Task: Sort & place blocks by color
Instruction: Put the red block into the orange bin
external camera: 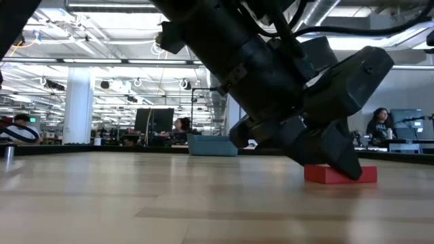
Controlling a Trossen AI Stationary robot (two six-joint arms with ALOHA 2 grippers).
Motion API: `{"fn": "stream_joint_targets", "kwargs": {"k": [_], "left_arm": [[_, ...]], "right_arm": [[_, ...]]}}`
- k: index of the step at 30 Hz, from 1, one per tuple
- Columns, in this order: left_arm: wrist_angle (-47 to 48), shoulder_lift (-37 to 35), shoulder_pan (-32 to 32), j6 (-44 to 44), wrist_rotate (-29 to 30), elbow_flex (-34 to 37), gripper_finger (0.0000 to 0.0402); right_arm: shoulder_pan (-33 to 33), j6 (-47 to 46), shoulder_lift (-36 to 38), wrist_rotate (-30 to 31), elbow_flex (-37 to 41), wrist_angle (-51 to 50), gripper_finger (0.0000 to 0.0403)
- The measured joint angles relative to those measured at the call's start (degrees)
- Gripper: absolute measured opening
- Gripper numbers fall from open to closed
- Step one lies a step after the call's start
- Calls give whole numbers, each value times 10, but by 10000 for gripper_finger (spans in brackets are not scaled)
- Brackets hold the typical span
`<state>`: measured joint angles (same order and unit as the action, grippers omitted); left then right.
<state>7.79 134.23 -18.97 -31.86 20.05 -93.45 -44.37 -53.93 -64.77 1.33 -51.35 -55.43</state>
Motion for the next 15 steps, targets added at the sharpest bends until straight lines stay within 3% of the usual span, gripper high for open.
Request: {"fn": "stream_joint_targets", "kwargs": {"k": [5,11,15], "left_arm": [[9,-1,10,12,-19,0,101],[48,-35,43,22,-79,4,99],[74,-98,64,90,-31,6,99]], "right_arm": [[9,-33,0,1,0,2,286],[31,-38,27,29,0,19,286],[59,-35,52,58,0,45,286]]}}
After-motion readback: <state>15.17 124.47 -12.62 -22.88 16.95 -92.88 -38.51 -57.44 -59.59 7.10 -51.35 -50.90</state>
